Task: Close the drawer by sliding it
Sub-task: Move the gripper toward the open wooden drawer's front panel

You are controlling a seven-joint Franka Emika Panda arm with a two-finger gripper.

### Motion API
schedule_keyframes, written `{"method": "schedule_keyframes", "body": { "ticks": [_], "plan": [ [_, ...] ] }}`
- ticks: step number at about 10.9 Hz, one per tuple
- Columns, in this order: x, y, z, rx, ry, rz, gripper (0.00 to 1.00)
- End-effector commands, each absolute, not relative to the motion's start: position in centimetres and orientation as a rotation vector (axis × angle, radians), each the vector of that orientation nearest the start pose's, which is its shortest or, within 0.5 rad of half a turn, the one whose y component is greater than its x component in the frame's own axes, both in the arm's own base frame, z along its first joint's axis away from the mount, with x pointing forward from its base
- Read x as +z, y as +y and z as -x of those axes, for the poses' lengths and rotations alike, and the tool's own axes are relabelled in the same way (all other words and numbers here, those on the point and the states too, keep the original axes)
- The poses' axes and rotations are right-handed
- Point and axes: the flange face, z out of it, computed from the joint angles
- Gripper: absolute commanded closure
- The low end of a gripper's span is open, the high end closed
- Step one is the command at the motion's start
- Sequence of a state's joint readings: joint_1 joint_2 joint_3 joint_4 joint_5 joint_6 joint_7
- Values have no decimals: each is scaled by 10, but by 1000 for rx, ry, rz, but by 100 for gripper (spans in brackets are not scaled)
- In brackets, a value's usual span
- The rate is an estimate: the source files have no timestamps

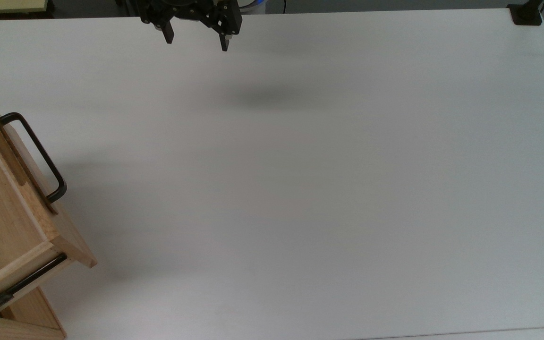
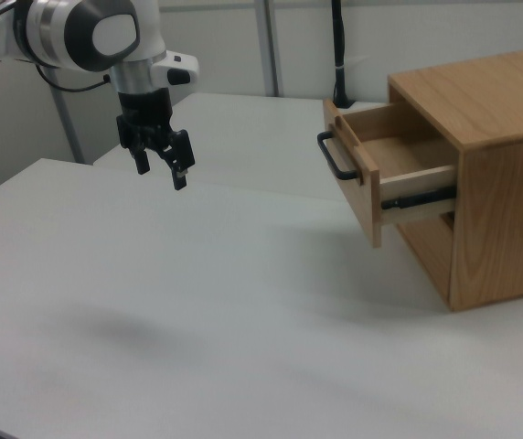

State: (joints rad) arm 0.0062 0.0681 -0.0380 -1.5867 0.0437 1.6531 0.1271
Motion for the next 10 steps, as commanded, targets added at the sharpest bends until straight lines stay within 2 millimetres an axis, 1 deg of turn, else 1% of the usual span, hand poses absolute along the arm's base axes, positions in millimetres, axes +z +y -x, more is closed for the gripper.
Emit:
{"method": "schedule_keyframes", "body": {
  "ticks": [1,5,6,7,8,9,10],
  "plan": [
    [599,-26,-570,2,269,3090,0],
    [600,-27,-569,0,303,3084,0],
    [600,-27,-570,1,315,3081,5],
    [600,-28,-570,-6,317,3079,23],
    [598,-28,-572,-2,317,3077,46],
    [595,-27,-573,4,327,3073,64],
    [596,-27,-576,-12,437,3058,78]
  ]
}}
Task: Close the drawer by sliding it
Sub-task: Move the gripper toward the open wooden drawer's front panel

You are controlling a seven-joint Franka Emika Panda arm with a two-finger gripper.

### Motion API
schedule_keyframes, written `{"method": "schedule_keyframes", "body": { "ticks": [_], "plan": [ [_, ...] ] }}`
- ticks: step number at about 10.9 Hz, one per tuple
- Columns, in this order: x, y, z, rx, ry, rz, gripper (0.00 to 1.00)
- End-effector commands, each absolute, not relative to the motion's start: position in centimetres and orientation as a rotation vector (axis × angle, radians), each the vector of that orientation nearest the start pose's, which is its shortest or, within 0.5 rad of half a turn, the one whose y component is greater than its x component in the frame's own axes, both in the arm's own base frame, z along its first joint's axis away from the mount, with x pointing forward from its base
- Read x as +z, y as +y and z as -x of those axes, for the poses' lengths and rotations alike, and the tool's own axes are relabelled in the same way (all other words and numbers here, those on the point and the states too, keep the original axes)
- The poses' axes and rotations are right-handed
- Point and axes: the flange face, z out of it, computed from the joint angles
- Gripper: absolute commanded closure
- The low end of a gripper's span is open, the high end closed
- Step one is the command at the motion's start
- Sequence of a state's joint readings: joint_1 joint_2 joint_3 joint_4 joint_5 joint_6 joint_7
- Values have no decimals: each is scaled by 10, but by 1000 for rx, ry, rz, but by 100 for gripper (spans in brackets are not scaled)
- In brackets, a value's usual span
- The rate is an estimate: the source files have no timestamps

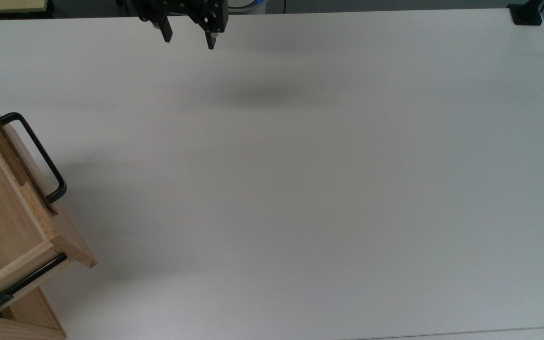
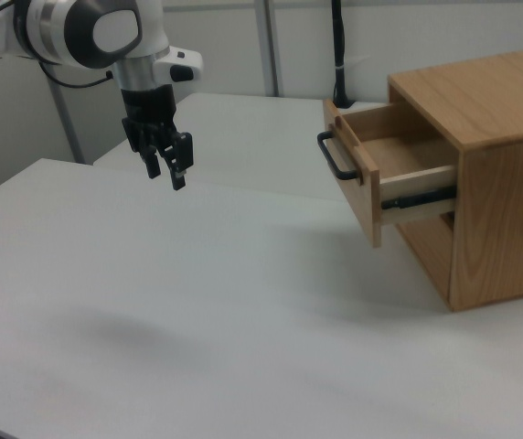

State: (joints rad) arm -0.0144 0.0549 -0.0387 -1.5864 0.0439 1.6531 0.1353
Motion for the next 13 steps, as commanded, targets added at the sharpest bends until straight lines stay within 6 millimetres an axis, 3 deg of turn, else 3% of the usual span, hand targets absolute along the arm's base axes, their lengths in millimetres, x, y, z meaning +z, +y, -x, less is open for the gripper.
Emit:
{"method": "schedule_keyframes", "body": {
  "ticks": [1,3,4,5,9,11,13],
  "plan": [
    [600,-28,-583,-102,649,3012,85],
    [584,-38,-603,-179,983,2910,95],
    [573,-56,-612,-201,1113,2862,100],
    [576,-66,-622,-266,1177,2846,100],
    [556,-124,-670,-515,1369,2851,100],
    [554,-157,-685,-704,1439,2803,100],
    [548,-174,-696,-834,1439,2795,100]
  ]
}}
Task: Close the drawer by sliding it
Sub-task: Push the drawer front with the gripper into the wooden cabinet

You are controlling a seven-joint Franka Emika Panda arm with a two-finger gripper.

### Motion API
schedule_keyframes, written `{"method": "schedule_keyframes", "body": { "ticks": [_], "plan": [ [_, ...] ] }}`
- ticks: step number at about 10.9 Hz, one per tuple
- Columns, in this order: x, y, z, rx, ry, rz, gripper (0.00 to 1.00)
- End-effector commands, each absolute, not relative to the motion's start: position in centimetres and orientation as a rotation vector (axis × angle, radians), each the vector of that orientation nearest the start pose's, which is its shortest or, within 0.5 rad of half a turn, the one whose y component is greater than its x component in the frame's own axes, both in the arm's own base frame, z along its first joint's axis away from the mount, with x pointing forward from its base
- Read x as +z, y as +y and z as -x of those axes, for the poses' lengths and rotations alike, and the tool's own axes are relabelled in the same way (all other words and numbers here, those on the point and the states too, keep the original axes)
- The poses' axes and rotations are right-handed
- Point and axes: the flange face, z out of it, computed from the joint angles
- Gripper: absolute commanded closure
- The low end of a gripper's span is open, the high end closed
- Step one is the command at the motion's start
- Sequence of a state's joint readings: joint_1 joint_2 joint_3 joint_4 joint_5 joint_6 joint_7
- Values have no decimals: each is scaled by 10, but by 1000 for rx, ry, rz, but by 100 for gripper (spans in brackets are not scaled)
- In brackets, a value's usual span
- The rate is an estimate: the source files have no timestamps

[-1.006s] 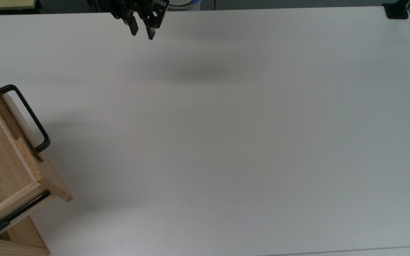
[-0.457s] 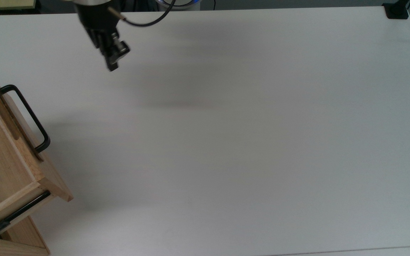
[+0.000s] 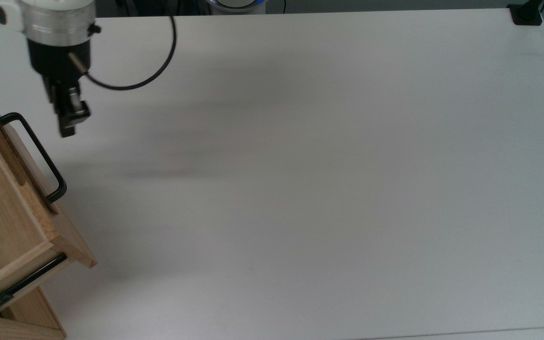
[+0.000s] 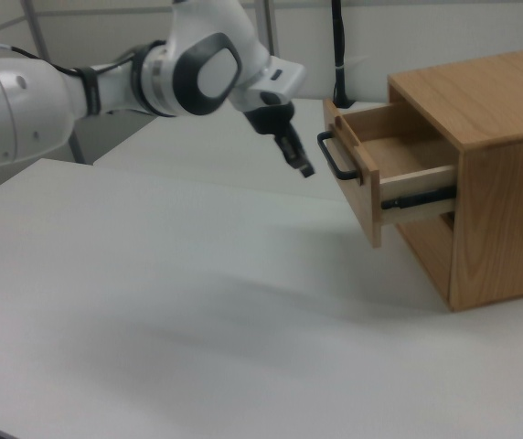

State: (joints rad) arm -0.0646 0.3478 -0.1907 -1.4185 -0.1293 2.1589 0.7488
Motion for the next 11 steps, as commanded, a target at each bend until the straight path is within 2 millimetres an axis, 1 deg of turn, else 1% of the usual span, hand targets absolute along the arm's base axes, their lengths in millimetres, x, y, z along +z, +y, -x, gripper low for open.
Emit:
{"method": "schedule_keyframes", "body": {
  "ticks": [1,3,4,7,8,11],
  "plan": [
    [547,-187,-701,-917,1476,2765,100],
    [546,-211,-707,-1137,1526,2700,100],
    [544,-221,-708,-1197,1533,2687,100],
    [532,-247,-716,-1305,1549,2647,100],
    [531,-255,-716,-1343,1543,2631,100],
    [524,-277,-716,-1483,1475,2602,100]
  ]
}}
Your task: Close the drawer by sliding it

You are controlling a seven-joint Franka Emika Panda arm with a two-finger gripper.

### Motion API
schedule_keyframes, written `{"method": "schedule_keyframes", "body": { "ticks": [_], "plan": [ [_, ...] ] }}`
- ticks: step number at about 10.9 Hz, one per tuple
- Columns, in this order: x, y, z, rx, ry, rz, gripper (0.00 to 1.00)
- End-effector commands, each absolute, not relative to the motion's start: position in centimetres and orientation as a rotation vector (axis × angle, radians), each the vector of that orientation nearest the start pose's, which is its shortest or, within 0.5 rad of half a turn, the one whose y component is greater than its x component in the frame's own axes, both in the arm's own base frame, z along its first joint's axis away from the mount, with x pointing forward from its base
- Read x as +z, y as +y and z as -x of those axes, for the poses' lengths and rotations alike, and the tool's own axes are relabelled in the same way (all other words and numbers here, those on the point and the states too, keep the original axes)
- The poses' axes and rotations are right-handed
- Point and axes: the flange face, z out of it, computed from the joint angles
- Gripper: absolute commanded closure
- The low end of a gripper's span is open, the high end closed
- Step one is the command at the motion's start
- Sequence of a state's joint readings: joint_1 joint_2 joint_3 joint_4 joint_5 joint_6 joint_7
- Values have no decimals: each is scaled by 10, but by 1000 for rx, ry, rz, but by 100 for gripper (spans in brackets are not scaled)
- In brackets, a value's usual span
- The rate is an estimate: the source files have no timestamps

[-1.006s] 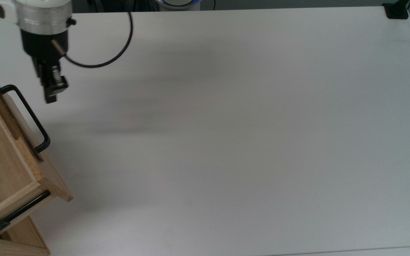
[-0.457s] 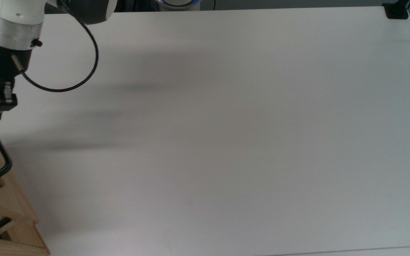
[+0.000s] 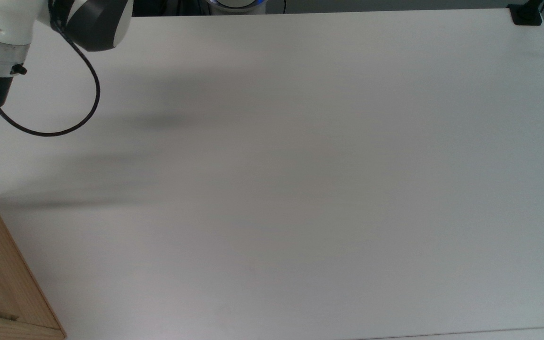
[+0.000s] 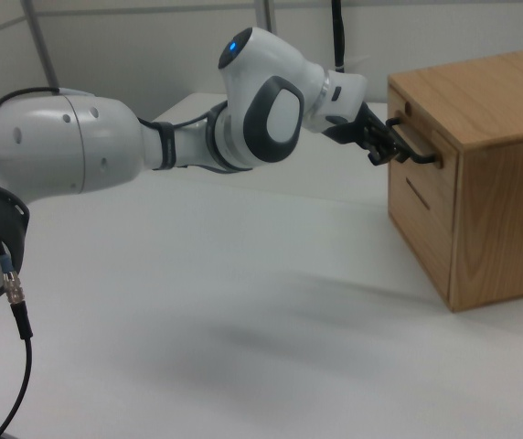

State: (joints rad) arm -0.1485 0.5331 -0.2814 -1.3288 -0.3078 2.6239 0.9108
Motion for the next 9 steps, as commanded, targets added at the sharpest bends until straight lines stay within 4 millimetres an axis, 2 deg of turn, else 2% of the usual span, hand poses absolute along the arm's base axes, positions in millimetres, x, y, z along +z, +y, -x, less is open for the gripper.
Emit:
{"method": "schedule_keyframes", "body": {
  "ticks": [1,3,4,5,6,7,9],
  "plan": [
    [523,-284,-715,-1520,1454,2600,100],
    [527,-287,-711,-1544,1435,2601,100],
    [540,-279,-706,-1546,1404,2611,99],
    [554,-261,-700,-1530,1356,2619,99],
    [553,-240,-691,-1464,1336,2647,97],
    [556,-208,-686,-1378,1298,2693,96],
    [544,-144,-678,-1065,1152,2893,84]
  ]
}}
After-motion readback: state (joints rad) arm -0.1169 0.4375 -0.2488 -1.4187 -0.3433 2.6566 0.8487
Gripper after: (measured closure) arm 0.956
